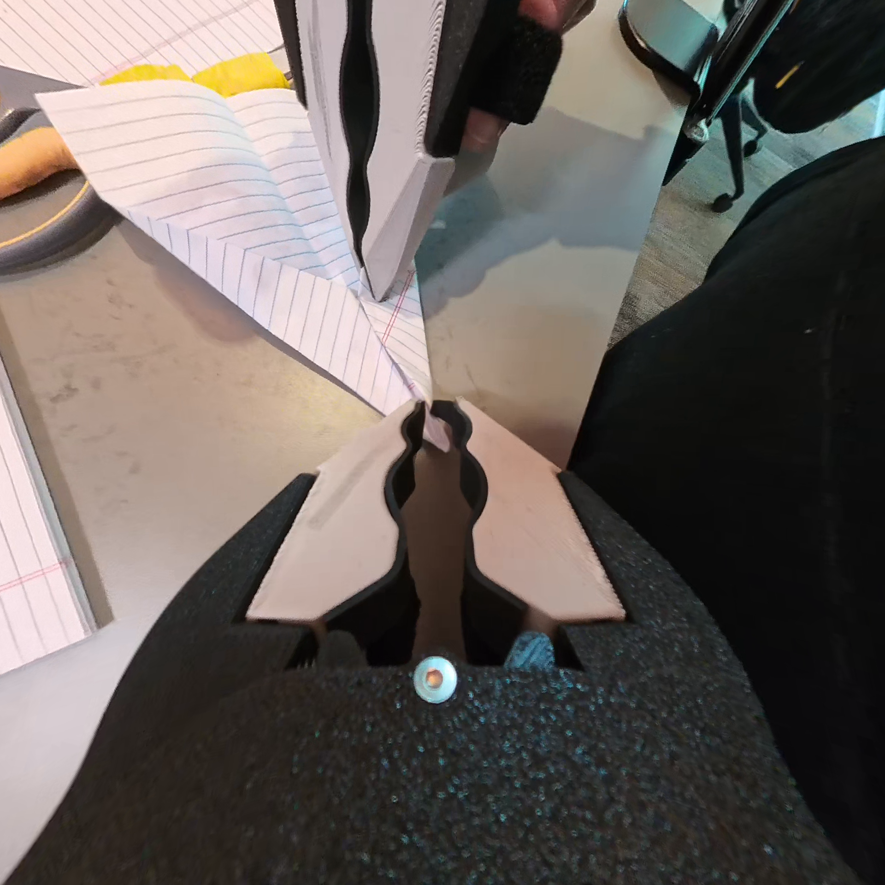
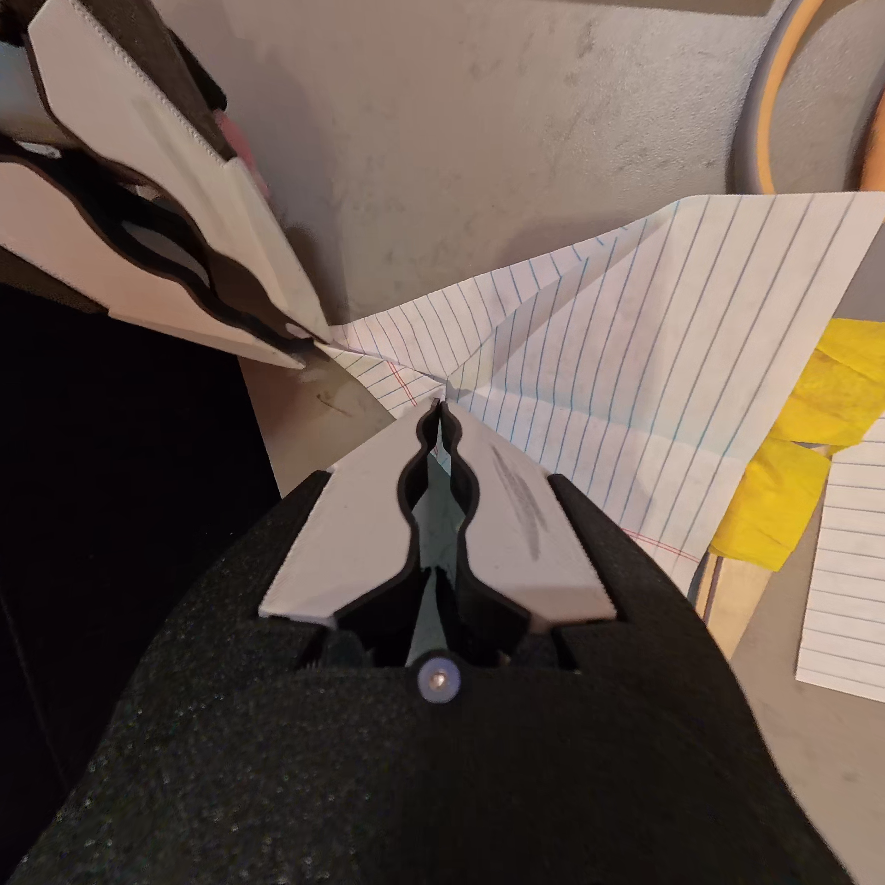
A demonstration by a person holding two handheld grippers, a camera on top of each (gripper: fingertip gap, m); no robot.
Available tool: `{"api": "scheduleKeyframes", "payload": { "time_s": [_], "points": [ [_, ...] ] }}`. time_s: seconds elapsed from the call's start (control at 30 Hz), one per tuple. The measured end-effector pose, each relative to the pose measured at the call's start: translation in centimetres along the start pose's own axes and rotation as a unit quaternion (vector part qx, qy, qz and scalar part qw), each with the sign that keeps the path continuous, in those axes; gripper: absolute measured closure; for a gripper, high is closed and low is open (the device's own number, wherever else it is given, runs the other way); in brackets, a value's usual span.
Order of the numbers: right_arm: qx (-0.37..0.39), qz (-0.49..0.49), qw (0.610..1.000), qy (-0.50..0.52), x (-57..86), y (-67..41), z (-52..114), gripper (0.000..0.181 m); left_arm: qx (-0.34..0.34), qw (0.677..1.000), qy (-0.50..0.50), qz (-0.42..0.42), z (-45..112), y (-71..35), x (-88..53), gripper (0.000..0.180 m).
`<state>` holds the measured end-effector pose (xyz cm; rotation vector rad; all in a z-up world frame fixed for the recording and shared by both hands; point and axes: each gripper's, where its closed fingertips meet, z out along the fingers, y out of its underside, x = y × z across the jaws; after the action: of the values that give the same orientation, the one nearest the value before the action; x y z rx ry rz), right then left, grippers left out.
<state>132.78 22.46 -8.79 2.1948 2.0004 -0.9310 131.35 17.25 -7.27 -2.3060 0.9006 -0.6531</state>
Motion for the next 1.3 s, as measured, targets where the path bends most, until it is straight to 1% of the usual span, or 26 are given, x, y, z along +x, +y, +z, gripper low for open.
{"api": "scheduleKeyframes", "payload": {
  "time_s": [0.13, 0.23, 0.33, 0.37, 0.47, 0.53, 0.63, 0.73, 0.83, 0.97, 1.1, 1.23, 1.3],
  "points": [
    [0.002, 0.001, 1.0, -0.001, 0.0, 0.0, 0.0, 0.181, -0.004, 1.0, -0.021, -0.02, 0.5, 0.4, -0.1, 0.17],
    [0.004, 0.003, 1.0, -0.005, 0.0, 0.0, 0.0, 0.181, 0.005, 0.999, -0.022, -0.038, 0.4, 0.0, 0.2, 0.17],
    [0.007, 0.005, 1.0, -0.008, 0.0, 0.0, 0.0, 0.181, 0.005, 0.999, -0.034, -0.038, 0.4, 0.1, 0.1, 0.169],
    [0.008, 0.005, 1.0, -0.009, 0.0, 0.0, 0.0, 0.181, 0.006, 0.999, -0.033, -0.041, 0.5, 0.1, 0.2, 0.167],
    [0.007, 0.003, 1.0, -0.009, 0.0, 0.0, 0.0, 0.181, 0.023, 0.998, -0.031, -0.051, 0.3, -0.3, 0.6, 0.154],
    [0.007, 0.002, 1.0, -0.01, 0.0, 0.0, 0.0, 0.181, 0.024, 0.997, -0.041, -0.055, 0.4, -0.2, 0.5, 0.157],
    [0.008, 0.002, 1.0, -0.015, 0.0, 0.0, 0.0, 0.181, 0.025, 0.996, -0.059, -0.068, 0.6, 0.0, 0.0, 0.17],
    [0.009, 0.003, 1.0, -0.017, 0.0, 0.0, 0.0, 0.181, 0.039, 0.994, -0.067, -0.073, 0.5, -0.3, 0.0, 0.179],
    [0.008, 0.006, 1.0, -0.021, -0.1, 0.0, 0.0, 0.181, 0.037, 0.994, -0.071, -0.075, 0.7, 0.0, -0.1, 0.18],
    [0.003, -0.001, 1.0, -0.018, -0.1, 0.0, 0.0, 0.181, 0.045, 0.991, -0.058, -0.116, 1.0, 0.2, 0.1, 0.18],
    [0.0, -0.008, 1.0, -0.016, -0.2, 0.0, 0.0, 0.181, 0.046, 0.988, -0.051, -0.137, 1.1, 0.4, 0.2, 0.18],
    [-0.008, -0.022, 1.0, -0.007, -0.2, -0.1, -0.1, 0.181, 0.054, 0.976, -0.027, -0.208, 1.1, 0.4, 0.2, 0.18],
    [-0.009, -0.03, 0.999, -0.006, -0.3, -0.3, -0.2, 0.181, 0.057, 0.974, -0.021, -0.22, 1.3, 0.5, 0.2, 0.18]
  ]
}}
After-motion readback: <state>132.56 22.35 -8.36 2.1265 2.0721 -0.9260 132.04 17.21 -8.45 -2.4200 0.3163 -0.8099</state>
